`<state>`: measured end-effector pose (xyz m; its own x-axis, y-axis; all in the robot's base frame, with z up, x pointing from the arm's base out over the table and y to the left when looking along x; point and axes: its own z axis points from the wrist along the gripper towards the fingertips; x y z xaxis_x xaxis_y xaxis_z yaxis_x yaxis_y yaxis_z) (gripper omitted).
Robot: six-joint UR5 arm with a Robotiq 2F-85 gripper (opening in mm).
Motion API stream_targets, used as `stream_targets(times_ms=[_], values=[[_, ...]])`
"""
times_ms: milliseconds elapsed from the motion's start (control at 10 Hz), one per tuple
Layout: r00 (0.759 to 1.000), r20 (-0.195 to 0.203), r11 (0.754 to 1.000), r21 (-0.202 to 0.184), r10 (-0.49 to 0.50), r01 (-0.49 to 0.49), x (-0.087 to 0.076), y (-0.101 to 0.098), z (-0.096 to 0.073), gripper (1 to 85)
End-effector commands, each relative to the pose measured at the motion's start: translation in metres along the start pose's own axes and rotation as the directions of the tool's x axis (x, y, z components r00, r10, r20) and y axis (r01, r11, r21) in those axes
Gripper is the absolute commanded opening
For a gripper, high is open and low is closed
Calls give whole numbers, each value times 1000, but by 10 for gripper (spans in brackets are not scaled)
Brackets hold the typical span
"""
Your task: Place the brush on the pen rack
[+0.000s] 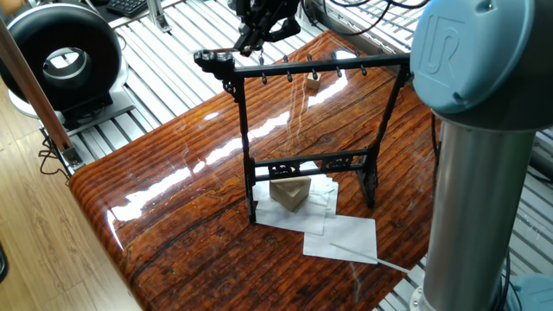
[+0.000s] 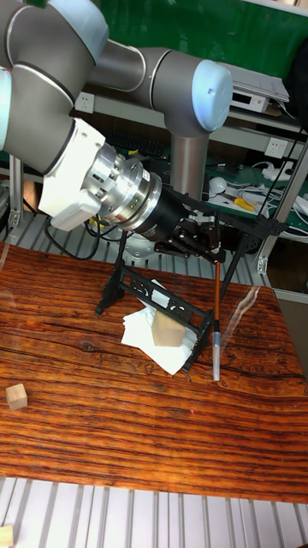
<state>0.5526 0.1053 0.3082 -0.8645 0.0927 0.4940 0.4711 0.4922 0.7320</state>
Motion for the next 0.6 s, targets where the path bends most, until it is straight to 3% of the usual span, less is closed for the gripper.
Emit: stream_targets(times_ms=[0,200,500], values=[[1000,-13,1000,7,-7,7,4,-1,-1,10],[998,-56,1000,27,2,-1,15,-7,-2,10],[999,-54,1000,28,4,-3,15,-7,-2,10]])
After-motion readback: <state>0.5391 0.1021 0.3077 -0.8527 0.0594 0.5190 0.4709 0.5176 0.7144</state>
